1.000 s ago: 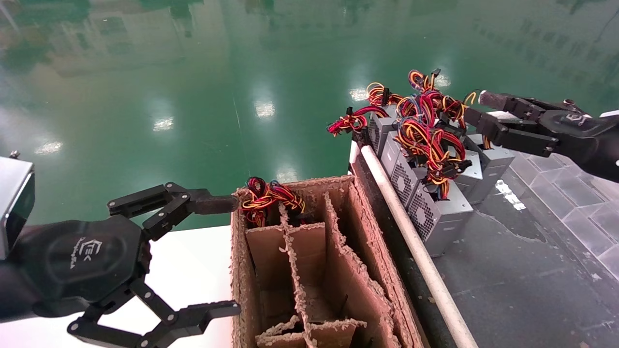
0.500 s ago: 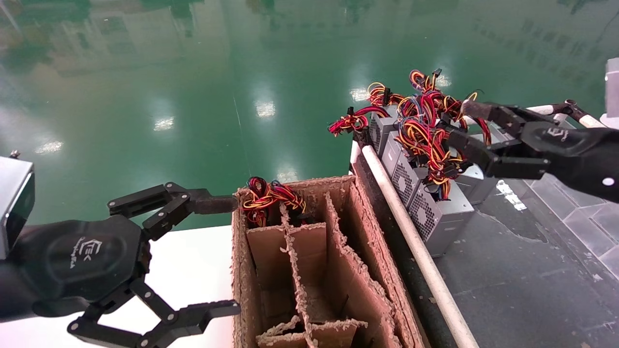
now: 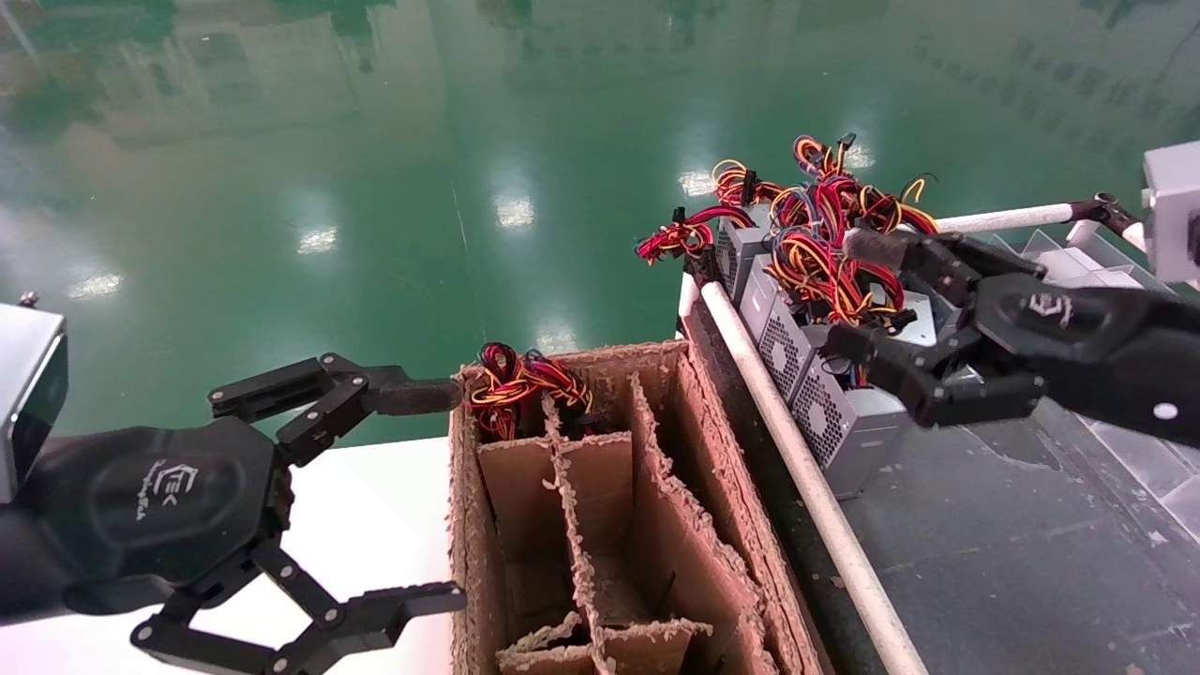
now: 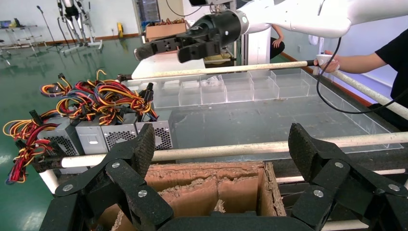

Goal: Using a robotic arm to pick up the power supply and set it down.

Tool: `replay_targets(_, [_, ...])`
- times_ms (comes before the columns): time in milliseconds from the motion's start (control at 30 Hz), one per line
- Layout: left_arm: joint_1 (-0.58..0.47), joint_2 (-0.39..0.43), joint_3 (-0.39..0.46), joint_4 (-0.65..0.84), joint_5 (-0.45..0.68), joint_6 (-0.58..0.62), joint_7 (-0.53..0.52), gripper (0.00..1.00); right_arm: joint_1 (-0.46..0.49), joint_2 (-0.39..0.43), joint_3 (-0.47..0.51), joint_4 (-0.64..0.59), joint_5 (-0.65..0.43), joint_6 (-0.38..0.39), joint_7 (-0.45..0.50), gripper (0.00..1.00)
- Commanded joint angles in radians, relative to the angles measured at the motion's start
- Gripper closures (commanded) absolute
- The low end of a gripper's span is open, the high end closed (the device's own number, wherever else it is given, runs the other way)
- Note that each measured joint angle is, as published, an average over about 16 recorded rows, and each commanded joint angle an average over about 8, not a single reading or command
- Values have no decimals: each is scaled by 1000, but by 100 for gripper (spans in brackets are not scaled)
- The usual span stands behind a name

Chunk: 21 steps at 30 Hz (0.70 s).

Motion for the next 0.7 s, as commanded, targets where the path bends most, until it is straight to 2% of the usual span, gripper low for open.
replay_targets(33, [0,0,0,0,0,0,0,0,-20,6,15,40,-1,3,9,0])
replay_targets(700, [0,0,0,0,0,0,0,0,-222,64,163,445,-10,28,97,0])
